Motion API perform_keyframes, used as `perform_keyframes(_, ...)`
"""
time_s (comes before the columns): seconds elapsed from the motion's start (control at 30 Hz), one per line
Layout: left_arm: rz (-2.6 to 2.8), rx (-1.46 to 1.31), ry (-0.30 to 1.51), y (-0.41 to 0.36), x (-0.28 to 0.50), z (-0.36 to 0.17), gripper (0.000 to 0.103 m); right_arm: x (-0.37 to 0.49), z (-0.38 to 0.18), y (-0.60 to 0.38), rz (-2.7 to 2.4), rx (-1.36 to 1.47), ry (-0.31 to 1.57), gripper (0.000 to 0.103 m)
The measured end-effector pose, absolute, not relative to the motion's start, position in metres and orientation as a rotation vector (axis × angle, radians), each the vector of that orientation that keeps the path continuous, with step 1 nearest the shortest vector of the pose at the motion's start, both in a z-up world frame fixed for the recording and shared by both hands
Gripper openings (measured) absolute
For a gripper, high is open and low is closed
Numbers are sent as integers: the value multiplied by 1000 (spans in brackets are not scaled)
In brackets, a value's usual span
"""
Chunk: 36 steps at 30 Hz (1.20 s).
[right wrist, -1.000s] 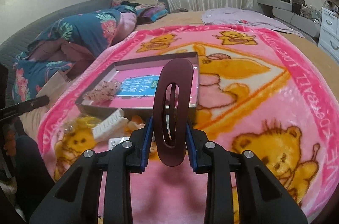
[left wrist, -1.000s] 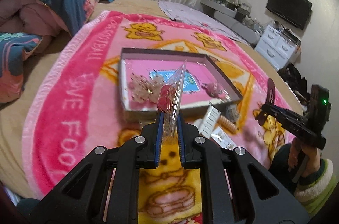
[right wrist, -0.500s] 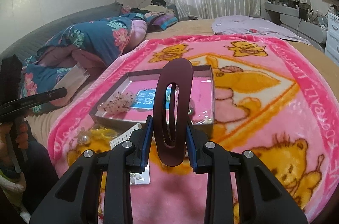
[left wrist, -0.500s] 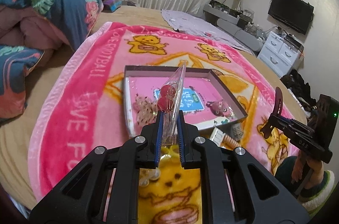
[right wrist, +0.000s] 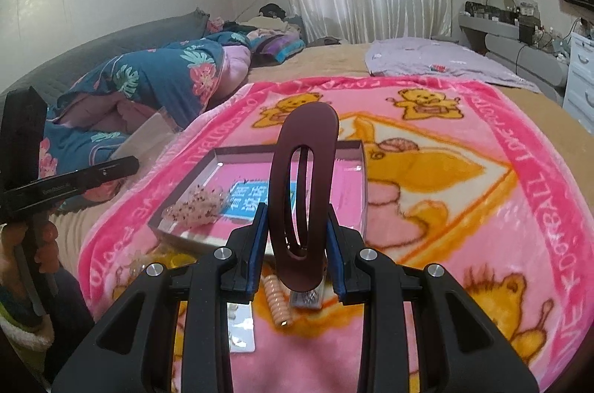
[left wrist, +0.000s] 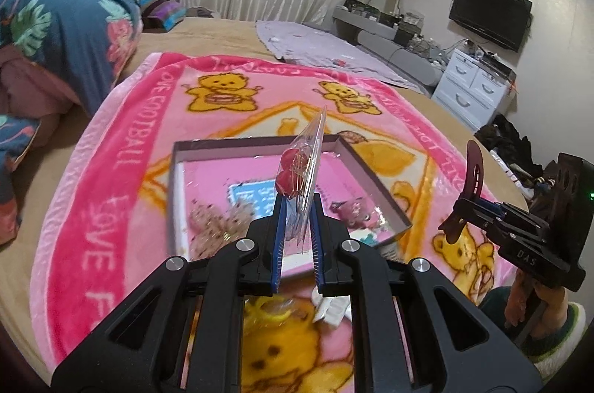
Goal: Organize jewelry
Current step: 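Carry the clear bag into the pink box and open left tool while right tool carries the maroon clip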
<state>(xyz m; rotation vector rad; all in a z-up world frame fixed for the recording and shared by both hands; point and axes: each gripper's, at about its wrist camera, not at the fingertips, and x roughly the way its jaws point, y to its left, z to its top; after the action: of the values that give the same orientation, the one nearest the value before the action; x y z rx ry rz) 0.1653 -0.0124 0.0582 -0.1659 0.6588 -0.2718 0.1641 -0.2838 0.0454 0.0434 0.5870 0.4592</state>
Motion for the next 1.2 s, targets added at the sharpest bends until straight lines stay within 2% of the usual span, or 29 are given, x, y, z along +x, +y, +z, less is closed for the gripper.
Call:
perform_keyframes(0.63, -368, -158, 707, -50, 219, 40, 6, 189, 70, -291, 407, 42, 548, 28)
perform_keyframes(1.2, -367, -187, 814, -48, 250, -9, 7, 244, 60, -271, 414, 39, 605, 28)
